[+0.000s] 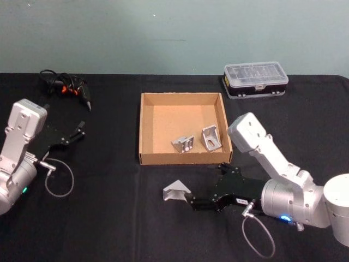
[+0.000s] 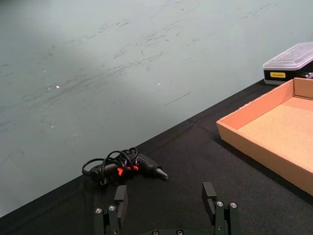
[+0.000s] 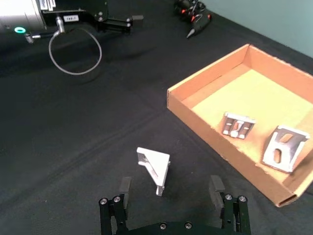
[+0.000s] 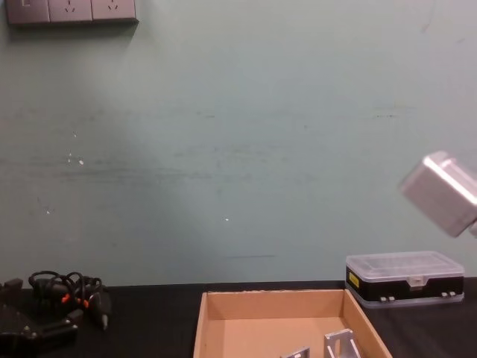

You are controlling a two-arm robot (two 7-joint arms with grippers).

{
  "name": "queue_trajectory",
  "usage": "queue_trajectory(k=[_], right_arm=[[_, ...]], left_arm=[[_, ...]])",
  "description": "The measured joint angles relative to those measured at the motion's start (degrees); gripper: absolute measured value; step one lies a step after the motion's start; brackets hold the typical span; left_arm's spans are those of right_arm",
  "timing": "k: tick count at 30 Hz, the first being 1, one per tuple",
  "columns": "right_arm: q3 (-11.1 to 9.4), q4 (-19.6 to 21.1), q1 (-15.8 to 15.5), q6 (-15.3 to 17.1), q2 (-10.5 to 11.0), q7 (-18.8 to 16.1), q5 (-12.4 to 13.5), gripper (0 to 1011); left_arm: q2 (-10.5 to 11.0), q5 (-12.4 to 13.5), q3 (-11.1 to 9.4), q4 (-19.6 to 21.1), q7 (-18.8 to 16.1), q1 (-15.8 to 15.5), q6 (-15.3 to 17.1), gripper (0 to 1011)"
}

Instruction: Use one hand to pick up the angle iron from the table and place it into the box.

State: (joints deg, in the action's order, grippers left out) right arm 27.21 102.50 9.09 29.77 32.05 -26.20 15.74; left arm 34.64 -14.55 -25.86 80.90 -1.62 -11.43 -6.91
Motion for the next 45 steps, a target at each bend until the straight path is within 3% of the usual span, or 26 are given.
queue_trajectory(k=[15, 38, 45], right_arm=[[2.2, -3.0, 1.5, 0.5, -2.0, 0.2, -0.9, 1003], [2.7, -5.6, 1.7, 0.6, -4.0, 0.7, -1.8, 1002], [2.9, -6.1, 1.7, 0.4, -4.4, 0.7, -2.0, 874]], left_arm=[[0.0, 0.0, 0.0, 0.0, 0.0, 0.0, 0.0, 1000], [0.0, 0.0, 0.0, 0.0, 0.0, 0.0, 0.0, 1000], [0.0, 0.0, 0.0, 0.0, 0.0, 0.0, 0.0, 1000]])
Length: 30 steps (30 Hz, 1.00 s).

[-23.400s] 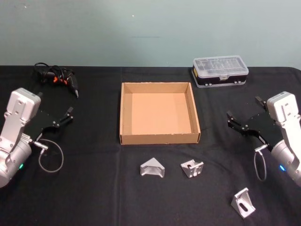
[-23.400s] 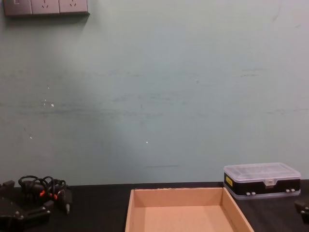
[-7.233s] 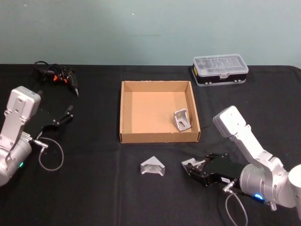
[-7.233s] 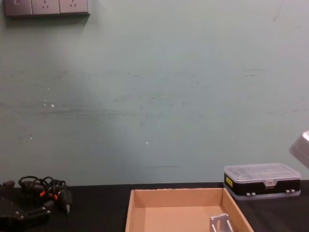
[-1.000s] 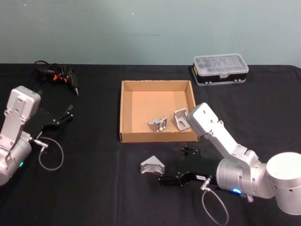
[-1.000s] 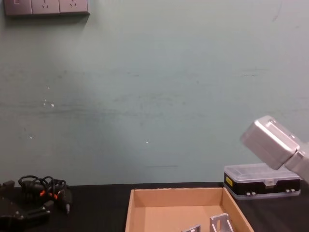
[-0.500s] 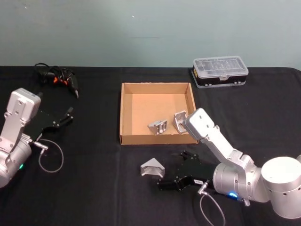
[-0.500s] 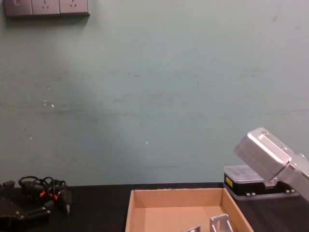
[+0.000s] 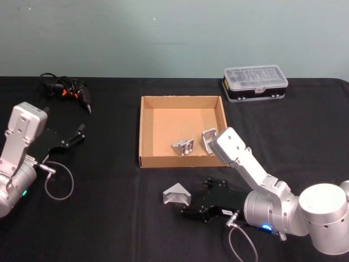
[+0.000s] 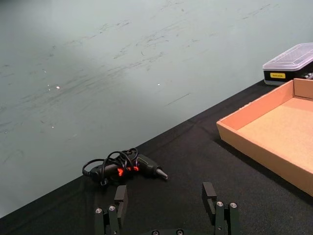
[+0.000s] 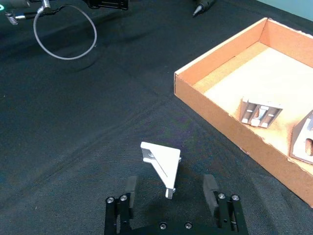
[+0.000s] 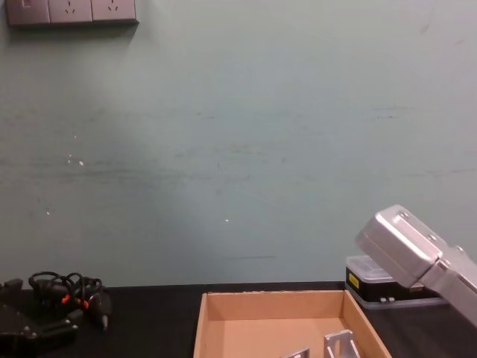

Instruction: Use one hand to pick up the angle iron from the table and place it into the box.

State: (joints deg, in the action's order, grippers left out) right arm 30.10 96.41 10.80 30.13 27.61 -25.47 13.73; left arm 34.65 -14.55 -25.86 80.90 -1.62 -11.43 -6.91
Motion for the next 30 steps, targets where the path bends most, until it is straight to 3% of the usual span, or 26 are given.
queue_trajectory(k=[9, 24, 30], right_arm=[[-0.2, -0.1, -0.1, -0.2, -0.1, 0.0, 0.0, 633], [-0.3, 0.0, -0.4, -0.5, 0.1, -0.2, -0.3, 118], [-0.4, 0.0, -0.5, -0.5, 0.0, -0.2, -0.4, 57]], left_arm=[[0.0, 0.0, 0.0, 0.0, 0.0, 0.0, 0.0, 1000], [0.0, 0.0, 0.0, 0.0, 0.0, 0.0, 0.0, 1000], [0.0, 0.0, 0.0, 0.0, 0.0, 0.0, 0.0, 1000]])
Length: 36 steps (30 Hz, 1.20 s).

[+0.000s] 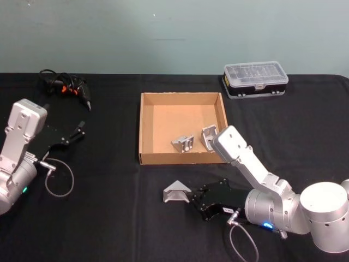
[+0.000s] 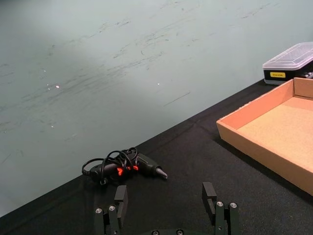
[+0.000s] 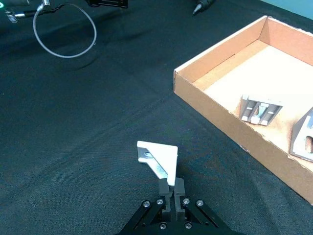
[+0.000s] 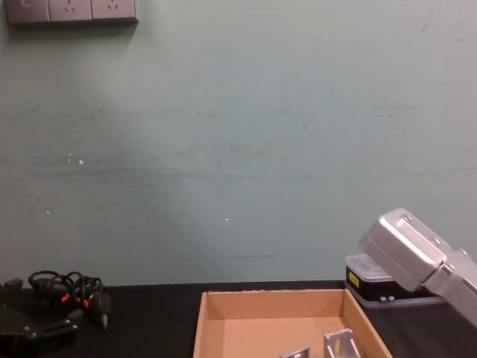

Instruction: Use one hand to pick up the angle iron from the table and place it into the box.

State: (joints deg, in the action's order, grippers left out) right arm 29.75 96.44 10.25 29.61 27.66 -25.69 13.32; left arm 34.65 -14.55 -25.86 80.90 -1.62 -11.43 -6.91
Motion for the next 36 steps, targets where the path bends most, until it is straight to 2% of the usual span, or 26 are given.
queue_trajectory(k=[9, 13, 24, 29, 33, 36], right_arm=[[-0.5, 0.8, -0.2, 0.0, 0.2, 0.0, 0.0, 57], [-1.5, 2.4, -0.9, -0.2, 0.5, 0.4, 0.5, 57], [-7.6, 9.3, -2.6, -1.0, 3.2, 2.7, 2.6, 57], [-9.4, 9.5, -0.9, -1.1, 3.6, 4.1, 2.3, 57], [-9.6, 7.9, 1.1, -1.1, 2.8, 4.9, 1.5, 57], [-8.8, 4.6, 4.4, -1.0, 1.2, 5.3, -0.1, 57]], left_arm=[[0.0, 0.0, 0.0, 0.0, 0.0, 0.0, 0.0, 1000], [0.0, 0.0, 0.0, 0.0, 0.0, 0.0, 0.0, 1000], [0.0, 0.0, 0.0, 0.0, 0.0, 0.0, 0.0, 1000], [0.0, 0.0, 0.0, 0.0, 0.0, 0.0, 0.0, 1000], [0.0, 0.0, 0.0, 0.0, 0.0, 0.0, 0.0, 1000], [0.0, 0.0, 0.0, 0.0, 0.0, 0.0, 0.0, 1000]])
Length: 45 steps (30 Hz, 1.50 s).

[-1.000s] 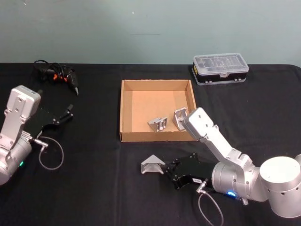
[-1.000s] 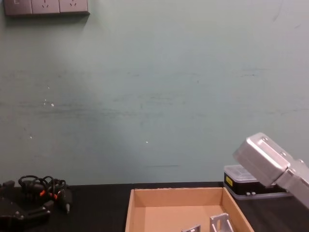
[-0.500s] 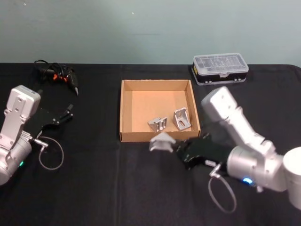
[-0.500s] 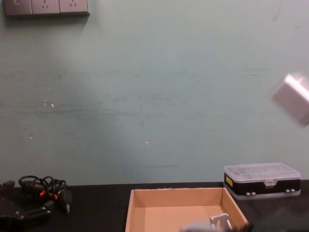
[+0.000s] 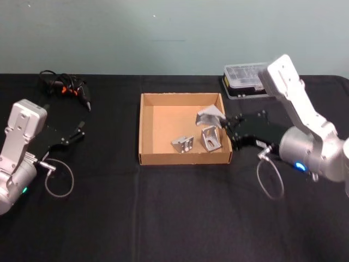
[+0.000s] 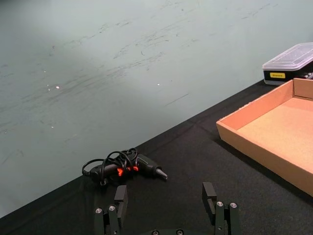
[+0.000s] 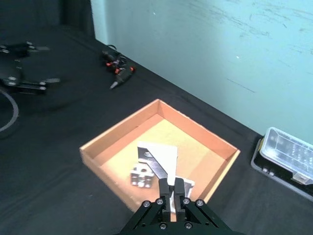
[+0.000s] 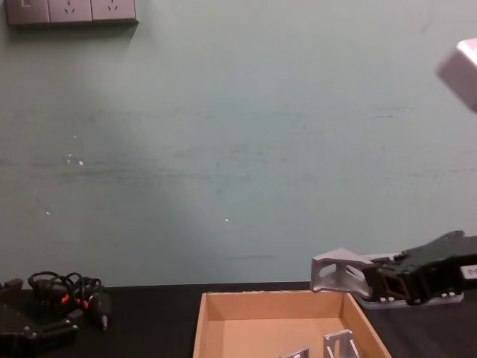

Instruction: Use one hand to pick up the angle iron from the table and place it into the box.

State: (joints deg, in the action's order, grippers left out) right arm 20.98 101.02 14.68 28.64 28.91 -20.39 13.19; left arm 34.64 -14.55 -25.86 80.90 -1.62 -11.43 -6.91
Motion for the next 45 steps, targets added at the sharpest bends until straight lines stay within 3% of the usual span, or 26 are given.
queue_trajectory(k=[6, 13, 22, 36, 45], right_arm=[[2.6, -5.8, 5.0, 0.3, -2.7, -0.5, -2.5, 57], [6.2, -14.4, 11.2, 0.5, -7.4, -2.3, -5.2, 57], [9.6, -21.6, 16.3, 1.2, -10.5, -5.5, -7.8, 57], [11.7, -31.4, 22.0, 0.6, -13.8, -8.3, -10.0, 57], [12.4, -36.2, 24.1, -0.3, -15.5, -8.9, -11.3, 57]], left_arm=[[0.0, 0.0, 0.0, 0.0, 0.0, 0.0, 0.0, 1000], [0.0, 0.0, 0.0, 0.0, 0.0, 0.0, 0.0, 1000], [0.0, 0.0, 0.0, 0.0, 0.0, 0.0, 0.0, 1000], [0.0, 0.0, 0.0, 0.0, 0.0, 0.0, 0.0, 1000], [0.0, 0.0, 0.0, 0.0, 0.0, 0.0, 0.0, 1000]])
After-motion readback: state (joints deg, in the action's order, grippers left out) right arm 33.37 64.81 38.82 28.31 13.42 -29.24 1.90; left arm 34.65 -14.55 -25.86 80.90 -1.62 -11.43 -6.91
